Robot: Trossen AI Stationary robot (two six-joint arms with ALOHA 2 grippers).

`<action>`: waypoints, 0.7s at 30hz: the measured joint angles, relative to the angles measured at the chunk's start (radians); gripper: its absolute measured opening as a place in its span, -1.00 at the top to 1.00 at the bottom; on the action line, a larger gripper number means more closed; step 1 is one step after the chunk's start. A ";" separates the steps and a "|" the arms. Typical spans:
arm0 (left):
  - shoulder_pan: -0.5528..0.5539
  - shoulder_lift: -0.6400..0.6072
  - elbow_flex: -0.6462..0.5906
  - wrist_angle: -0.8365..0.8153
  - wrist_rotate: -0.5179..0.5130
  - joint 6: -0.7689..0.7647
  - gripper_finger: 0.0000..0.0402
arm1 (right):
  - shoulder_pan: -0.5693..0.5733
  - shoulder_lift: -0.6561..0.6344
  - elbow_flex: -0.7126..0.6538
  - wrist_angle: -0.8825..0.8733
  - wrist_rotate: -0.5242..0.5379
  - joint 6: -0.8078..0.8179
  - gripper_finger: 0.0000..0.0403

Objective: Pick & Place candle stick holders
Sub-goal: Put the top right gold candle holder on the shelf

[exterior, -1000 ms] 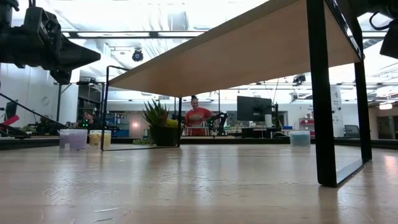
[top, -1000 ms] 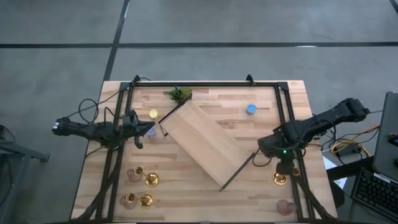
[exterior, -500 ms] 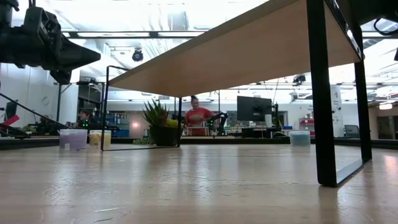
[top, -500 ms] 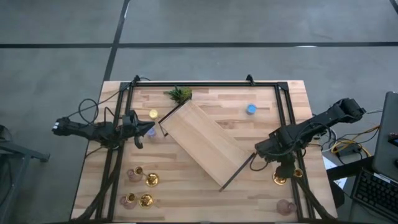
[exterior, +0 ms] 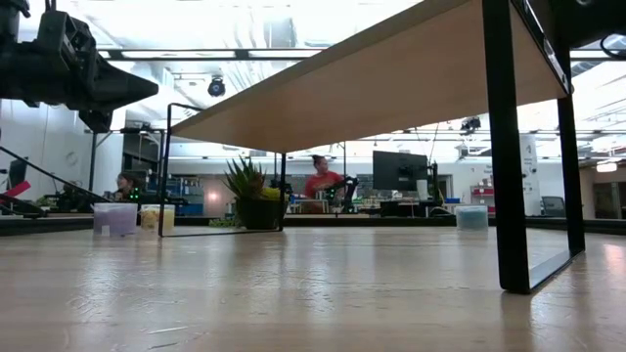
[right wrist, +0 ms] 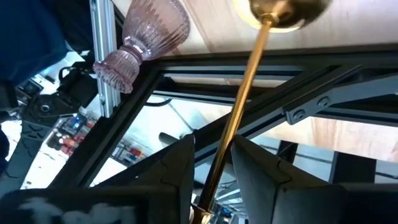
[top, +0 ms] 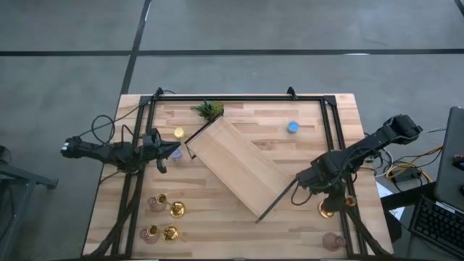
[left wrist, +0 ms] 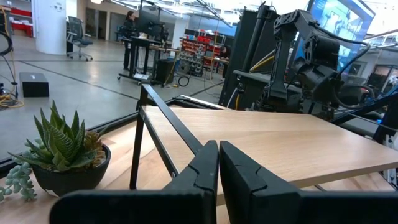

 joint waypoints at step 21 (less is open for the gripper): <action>0.000 0.000 0.000 0.000 0.000 0.000 0.91 | -0.002 -0.001 0.063 -0.218 0.239 -0.100 0.93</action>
